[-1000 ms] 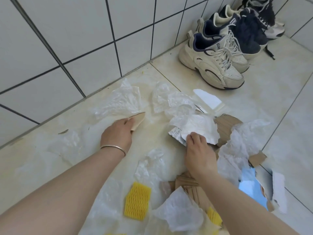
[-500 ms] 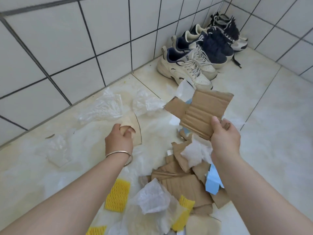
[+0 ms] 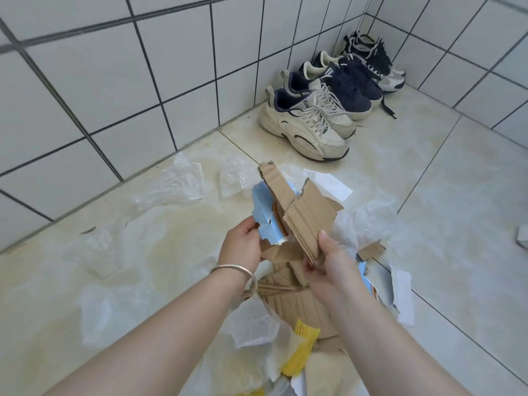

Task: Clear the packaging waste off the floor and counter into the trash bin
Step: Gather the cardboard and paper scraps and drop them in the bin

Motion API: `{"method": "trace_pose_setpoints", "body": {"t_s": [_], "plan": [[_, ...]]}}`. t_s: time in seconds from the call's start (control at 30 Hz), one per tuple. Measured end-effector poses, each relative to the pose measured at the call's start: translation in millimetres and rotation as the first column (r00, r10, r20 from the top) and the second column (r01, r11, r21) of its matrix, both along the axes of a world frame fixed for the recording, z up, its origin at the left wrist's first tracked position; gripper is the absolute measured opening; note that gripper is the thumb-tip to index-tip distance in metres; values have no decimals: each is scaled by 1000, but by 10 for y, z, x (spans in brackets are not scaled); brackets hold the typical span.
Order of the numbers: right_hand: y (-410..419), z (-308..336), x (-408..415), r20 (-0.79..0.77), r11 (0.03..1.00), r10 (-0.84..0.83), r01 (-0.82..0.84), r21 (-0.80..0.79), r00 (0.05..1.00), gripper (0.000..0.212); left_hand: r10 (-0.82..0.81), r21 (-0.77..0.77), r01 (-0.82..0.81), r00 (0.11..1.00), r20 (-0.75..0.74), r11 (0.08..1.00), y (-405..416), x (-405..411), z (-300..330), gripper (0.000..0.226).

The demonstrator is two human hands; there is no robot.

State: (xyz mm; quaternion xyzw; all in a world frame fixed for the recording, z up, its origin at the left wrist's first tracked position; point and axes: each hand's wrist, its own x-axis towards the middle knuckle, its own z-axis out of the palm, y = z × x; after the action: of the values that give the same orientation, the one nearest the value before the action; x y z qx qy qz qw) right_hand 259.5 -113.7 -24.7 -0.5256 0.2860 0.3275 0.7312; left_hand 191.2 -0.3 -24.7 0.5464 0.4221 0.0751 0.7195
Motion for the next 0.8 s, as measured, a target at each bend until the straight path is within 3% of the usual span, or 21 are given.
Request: {"method": "trace_pose_setpoints", "body": {"t_s": [0.13, 0.27, 0.37, 0.57, 0.67, 0.8], "plan": [[-5, -168, -39, 132, 979, 46, -19, -201, 990, 23, 217, -259, -192, 973, 74, 947, -39, -40, -8, 33], [65, -255, -176, 178, 939, 175, -110, -325, 968, 15, 150, -167, -136, 986, 74, 977, -117, -52, -101, 17], [134, -261, -269, 175, 935, 214, -150, -320, 961, 25, 237, -173, -227, 971, 37, 958, -160, -55, -162, 3], [43, -316, -258, 250, 849, 406, -261, -459, 879, 13, 345, -226, -330, 938, 30, 917, -40, -84, -238, 15], [-135, -467, -276, 187, 648, 652, -412, -640, 735, 26, 346, -139, -342, 938, 4, 929, 117, -150, -316, 15], [-385, -655, -315, 21, 216, 934, -518, -828, 356, 34, 355, -78, -357, 934, -39, 931, 250, -234, -423, 14]]}}
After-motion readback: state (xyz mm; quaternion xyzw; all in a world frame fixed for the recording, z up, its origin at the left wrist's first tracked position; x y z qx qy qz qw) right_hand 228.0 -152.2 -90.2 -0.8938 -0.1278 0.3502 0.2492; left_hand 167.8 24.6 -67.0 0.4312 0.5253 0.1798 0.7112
